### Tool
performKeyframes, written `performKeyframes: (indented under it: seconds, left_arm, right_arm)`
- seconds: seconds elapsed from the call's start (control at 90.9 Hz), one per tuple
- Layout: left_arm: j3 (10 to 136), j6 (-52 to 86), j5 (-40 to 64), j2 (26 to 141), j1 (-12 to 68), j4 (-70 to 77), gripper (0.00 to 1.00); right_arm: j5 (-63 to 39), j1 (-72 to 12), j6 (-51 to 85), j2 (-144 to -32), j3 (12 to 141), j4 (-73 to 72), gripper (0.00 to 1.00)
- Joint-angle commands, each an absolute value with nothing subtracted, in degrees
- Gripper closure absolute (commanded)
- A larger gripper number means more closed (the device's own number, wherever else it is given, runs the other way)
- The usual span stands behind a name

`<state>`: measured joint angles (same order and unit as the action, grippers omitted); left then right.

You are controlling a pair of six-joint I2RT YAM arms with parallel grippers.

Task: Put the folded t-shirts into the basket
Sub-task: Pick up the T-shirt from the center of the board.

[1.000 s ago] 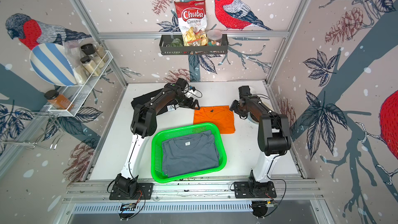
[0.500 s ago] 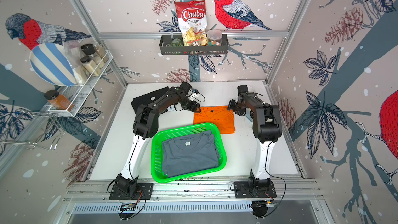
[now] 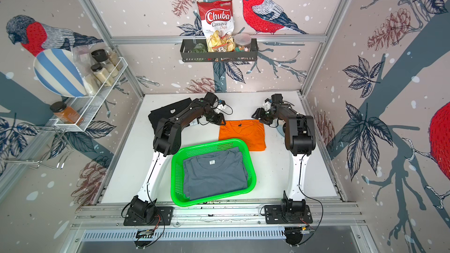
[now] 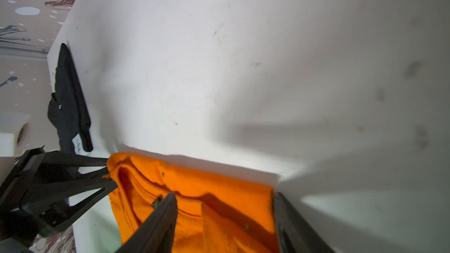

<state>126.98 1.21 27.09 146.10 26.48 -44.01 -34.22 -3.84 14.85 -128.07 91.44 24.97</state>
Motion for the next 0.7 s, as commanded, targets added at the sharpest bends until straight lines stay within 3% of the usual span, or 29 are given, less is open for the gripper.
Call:
performKeyframes:
  seconds: [0.0, 0.187, 0.693]
  left_arm:
    - [127.54, 0.41, 26.24, 147.49, 26.37, -49.9, 0.8]
    - [127.96, 0.13, 27.64, 147.74, 25.75, -50.59, 1.0]
    - [123.37, -2.46, 27.13, 143.73, 23.6, -50.72, 1.0]
  right_arm:
    - [-33.83, -4.39, 12.49, -130.53, 90.17, 34.67, 0.38]
    - [-35.15, -3.86, 12.33, -130.51, 89.3, 33.96, 0.42]
    - [-23.46, -3.83, 9.2, -129.19, 94.48, 43.43, 0.37]
